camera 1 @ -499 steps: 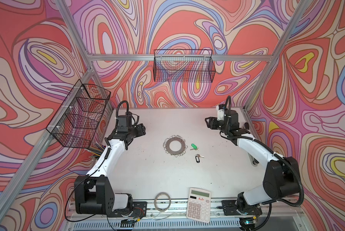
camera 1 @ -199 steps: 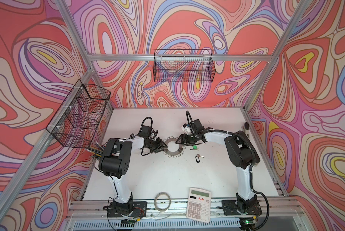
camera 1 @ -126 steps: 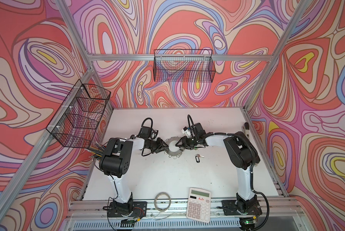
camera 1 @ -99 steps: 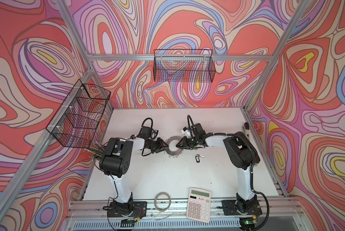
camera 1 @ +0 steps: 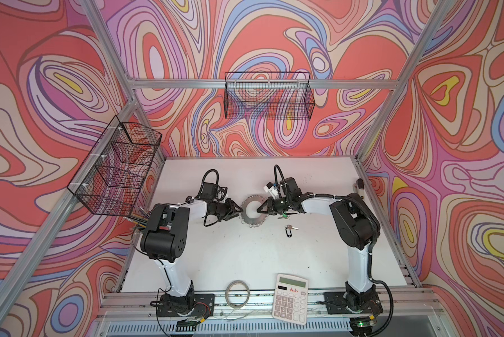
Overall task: Attach keys to a key ring
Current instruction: Pick up the keyring from the center of the table.
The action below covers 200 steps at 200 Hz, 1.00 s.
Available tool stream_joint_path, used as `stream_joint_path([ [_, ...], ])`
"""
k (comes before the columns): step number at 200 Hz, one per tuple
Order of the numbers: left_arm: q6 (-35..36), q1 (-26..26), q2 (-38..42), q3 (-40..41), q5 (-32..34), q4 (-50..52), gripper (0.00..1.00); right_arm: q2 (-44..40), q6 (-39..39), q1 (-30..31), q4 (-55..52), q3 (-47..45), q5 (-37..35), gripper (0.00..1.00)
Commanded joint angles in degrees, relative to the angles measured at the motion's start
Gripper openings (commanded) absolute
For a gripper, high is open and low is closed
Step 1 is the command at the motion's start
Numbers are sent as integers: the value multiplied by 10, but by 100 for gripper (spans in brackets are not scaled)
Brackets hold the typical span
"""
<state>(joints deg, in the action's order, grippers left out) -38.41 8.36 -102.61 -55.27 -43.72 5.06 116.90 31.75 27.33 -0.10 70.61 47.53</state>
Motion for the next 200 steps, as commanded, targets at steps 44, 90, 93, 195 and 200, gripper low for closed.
stream_joint_path([
  [44, 34, -37, 84, -4, 3, 24, 46, -54, -19, -5, 35, 10, 44, 0],
  [90, 38, -42, 109, -2, 0, 14, 49, -62, -26, -6, 33, 18, 60, 0],
  [93, 38, -42, 110, -2, 0, 14, 49, -63, -26, -6, 33, 19, 62, 0],
  [195, 39, -48, 137, 9, -13, -6, 49, -73, -33, -7, 28, 23, 75, 0],
  [200, 39, -48, 138, 10, -15, -7, 49, -73, -33, -7, 29, 23, 75, 0],
])
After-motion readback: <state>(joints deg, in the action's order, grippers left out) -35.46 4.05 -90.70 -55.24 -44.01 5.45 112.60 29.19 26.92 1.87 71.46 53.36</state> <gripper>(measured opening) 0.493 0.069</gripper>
